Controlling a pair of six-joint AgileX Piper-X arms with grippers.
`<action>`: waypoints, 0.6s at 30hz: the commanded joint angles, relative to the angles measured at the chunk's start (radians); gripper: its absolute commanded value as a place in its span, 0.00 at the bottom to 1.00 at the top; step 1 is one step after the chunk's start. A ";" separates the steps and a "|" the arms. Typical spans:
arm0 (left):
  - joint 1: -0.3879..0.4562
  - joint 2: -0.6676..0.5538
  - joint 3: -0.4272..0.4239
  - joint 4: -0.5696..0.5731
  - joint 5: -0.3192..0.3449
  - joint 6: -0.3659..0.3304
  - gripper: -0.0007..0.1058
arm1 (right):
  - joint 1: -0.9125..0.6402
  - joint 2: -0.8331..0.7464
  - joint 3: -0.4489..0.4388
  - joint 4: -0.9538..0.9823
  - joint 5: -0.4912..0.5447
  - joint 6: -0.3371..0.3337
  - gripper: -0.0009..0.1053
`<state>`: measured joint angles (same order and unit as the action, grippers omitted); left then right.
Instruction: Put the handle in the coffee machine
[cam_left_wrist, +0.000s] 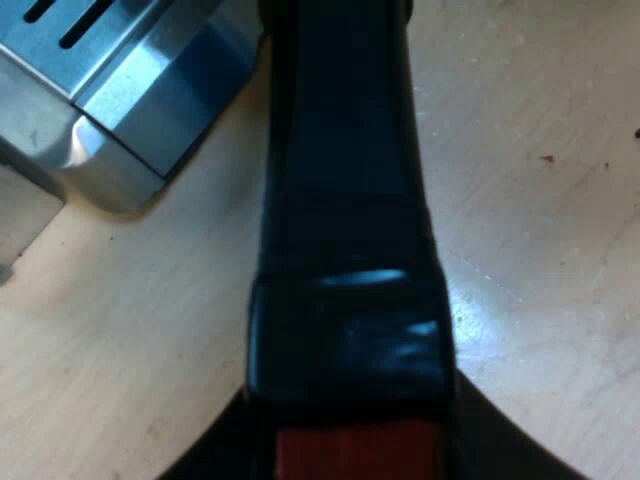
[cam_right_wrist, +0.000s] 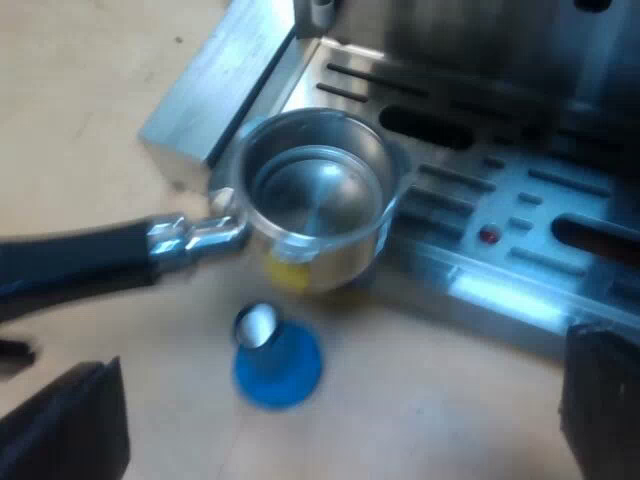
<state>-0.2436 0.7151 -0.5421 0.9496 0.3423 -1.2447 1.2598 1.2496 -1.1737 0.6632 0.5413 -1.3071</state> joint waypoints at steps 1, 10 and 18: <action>0.024 -0.009 -0.016 -0.033 0.041 0.016 0.01 | 0.032 0.022 -0.004 -0.042 0.130 -0.005 0.84; 0.035 -0.009 -0.016 -0.035 0.052 0.016 0.01 | 0.139 0.037 0.137 -0.250 0.198 -0.005 0.84; 0.035 -0.009 -0.016 -0.035 0.055 0.013 0.01 | 0.181 0.037 0.226 -0.460 0.263 -0.067 0.84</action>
<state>-0.2083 0.7151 -0.5421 0.9413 0.3640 -1.2359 1.4393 1.2900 -0.9461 0.2221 0.7860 -1.3548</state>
